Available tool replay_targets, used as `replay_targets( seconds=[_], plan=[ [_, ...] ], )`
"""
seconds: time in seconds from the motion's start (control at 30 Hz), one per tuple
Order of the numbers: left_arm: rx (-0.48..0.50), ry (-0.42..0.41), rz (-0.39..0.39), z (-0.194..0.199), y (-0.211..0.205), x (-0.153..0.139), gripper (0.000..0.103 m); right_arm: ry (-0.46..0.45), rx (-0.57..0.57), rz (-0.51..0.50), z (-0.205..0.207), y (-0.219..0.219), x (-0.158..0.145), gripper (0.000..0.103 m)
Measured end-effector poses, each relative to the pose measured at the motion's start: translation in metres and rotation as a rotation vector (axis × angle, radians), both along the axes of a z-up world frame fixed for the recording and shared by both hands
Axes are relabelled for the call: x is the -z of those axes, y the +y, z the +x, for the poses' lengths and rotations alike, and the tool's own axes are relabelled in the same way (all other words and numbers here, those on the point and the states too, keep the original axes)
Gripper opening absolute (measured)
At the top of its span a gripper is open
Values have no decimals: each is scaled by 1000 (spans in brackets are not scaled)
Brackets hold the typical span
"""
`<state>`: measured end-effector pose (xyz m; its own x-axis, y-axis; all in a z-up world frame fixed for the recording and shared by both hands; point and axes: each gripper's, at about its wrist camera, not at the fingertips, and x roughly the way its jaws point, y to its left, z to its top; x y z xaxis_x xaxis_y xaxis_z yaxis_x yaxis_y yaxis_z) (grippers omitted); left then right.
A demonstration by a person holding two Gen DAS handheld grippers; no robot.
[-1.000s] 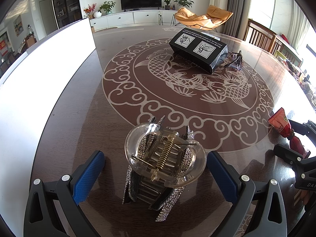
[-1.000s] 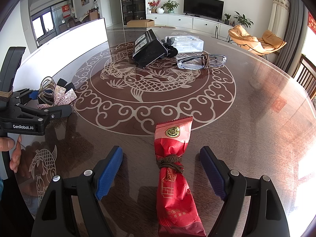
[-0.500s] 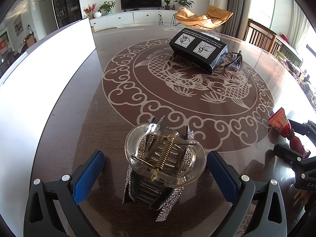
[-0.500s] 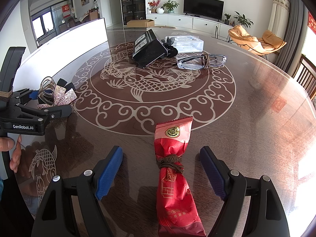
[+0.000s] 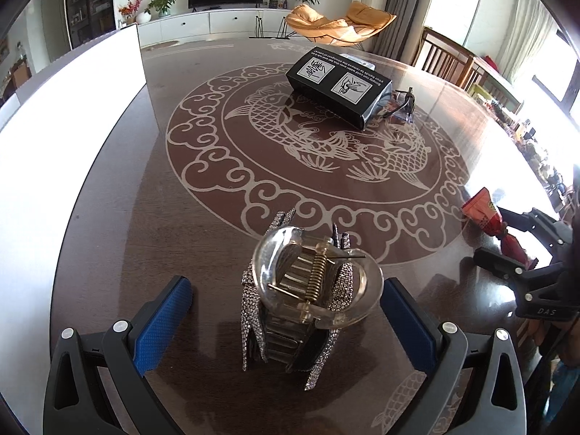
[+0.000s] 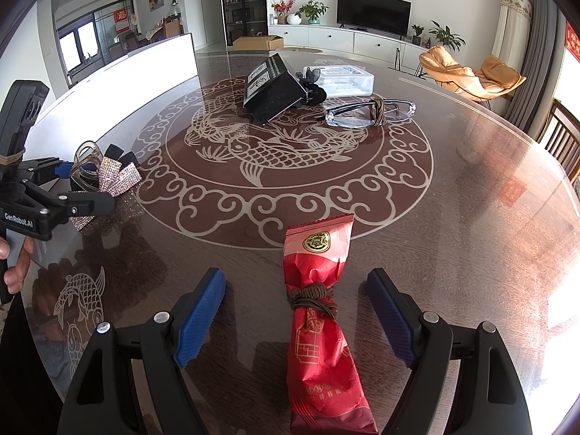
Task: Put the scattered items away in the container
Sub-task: 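Carry the glass item and red candy over the white box with both grippers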
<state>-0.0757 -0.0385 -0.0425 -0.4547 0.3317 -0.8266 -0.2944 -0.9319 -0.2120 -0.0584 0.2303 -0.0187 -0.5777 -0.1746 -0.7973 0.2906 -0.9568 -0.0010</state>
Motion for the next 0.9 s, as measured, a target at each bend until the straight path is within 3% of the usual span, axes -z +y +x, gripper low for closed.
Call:
replay_targets(
  seconds=[0.07,0.13,0.3,0.4,0.5,0.73,0.77,0.8,0.83,0.87,0.9],
  plan=[
    [-19,-12,25,-3,-10,-1,103,0,0,-1,0,0,0,81],
    [-26,-11,-12,-4,-11,-1,103,0,0,0,0,0,0,81],
    [33,5,-219,-2,19,7,103,-1,-1,-2,0,1,0,81],
    [72,19,-220,0,27,7,103,-4,-11,-15,0,2,-1,82],
    [51,24,-218,0,28,7,103,-23,-77,4,-1,4,-1,83],
    [5,11,-223,2,29,6,103,-125,-40,-24,-10,30,-7,79],
    [5,7,-225,2,29,6,103,-130,-39,-13,-10,31,-8,76],
    [17,17,-223,3,31,3,92,-124,-39,7,-9,30,-9,51],
    [36,36,-220,7,33,-1,61,-118,-41,20,-8,30,-12,19],
    [51,40,-227,8,37,-5,54,-119,-38,23,-7,30,-14,19],
    [67,25,-237,8,40,-6,54,-119,-37,18,-6,30,-16,18]
  ],
)
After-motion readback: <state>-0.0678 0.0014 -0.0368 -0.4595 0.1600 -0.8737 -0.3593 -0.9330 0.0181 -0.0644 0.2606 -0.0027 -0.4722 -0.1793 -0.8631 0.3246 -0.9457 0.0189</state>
